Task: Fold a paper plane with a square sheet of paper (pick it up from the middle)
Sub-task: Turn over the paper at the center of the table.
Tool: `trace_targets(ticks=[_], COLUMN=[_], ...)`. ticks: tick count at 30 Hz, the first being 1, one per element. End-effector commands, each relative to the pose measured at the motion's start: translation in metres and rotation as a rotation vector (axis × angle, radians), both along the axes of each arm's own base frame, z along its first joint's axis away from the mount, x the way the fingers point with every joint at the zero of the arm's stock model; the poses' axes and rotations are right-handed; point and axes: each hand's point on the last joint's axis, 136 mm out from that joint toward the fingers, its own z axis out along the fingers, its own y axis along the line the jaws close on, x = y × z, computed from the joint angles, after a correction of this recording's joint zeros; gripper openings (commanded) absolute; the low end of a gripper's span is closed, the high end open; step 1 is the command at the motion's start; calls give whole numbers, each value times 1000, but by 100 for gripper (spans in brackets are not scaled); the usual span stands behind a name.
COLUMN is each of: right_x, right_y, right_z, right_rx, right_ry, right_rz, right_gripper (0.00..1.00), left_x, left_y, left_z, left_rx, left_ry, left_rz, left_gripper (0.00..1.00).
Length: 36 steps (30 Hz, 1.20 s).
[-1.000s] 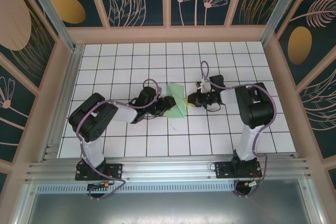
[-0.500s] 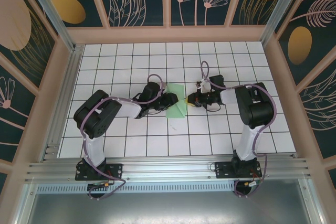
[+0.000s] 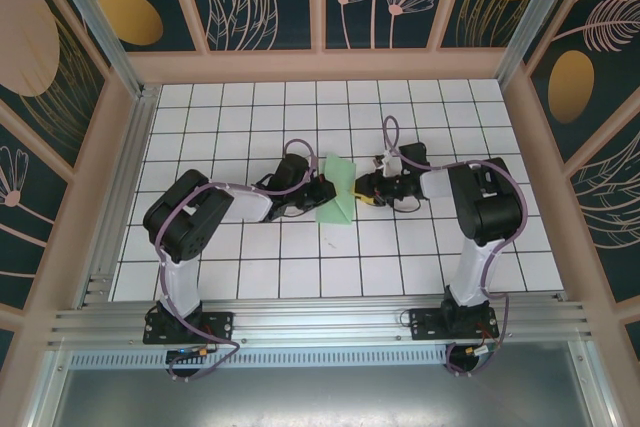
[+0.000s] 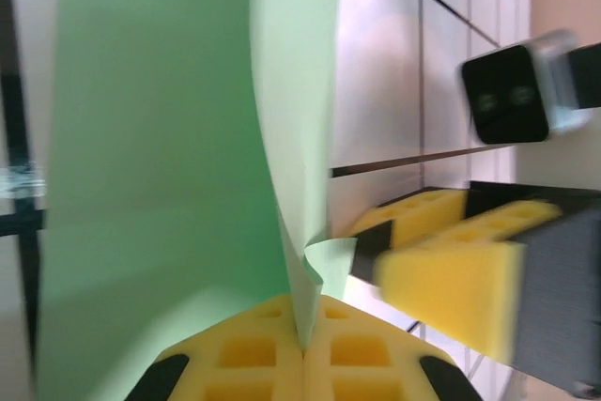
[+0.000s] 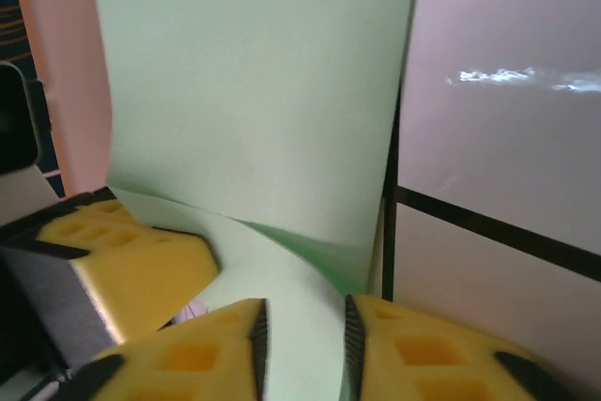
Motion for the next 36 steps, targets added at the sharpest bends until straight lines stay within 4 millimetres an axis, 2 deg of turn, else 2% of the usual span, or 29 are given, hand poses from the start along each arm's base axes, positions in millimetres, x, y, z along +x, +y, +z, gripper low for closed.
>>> trace_targets(ticks=[1, 5, 6, 14, 18, 22, 25, 27, 31, 36], right_x=[11, 20, 22, 14, 8, 7, 7, 7, 7, 8], right_y=[-11, -27, -32, -72, -85, -94, -97, -99, -102, -108], right_z=[35, 66, 72, 98, 108, 117, 120, 120, 121, 121], right_rx=[9, -58, -90, -272, -304, -330, -343, -350, -366, -391], right_ry=[-77, -164, -184, -299, -336, -361, -366, -364, -356, -348], right_rz=[-53, -134, -160, -344, -402, -444, -462, -472, -486, -507], right_gripper=[46, 61, 63, 83, 94, 98, 98, 98, 98, 97], left_x=[5, 6, 10, 6, 3, 2, 0, 1, 2, -1], left_y=[8, 32, 39, 134, 166, 183, 185, 178, 152, 107], left_z=[10, 25, 36, 93, 108, 109, 91, 80, 52, 24], left_rx=[81, 222, 268, 733, 932, 1154, 1313, 1385, 1467, 1452], left_ry=[-47, -89, -113, -208, -218, -206, -180, -194, -209, -224], left_rz=[16, 56, 70, 213, 260, 251, 210, 182, 111, 15], left_gripper=[0, 0, 0, 0, 0, 0, 0, 1, 1, 3])
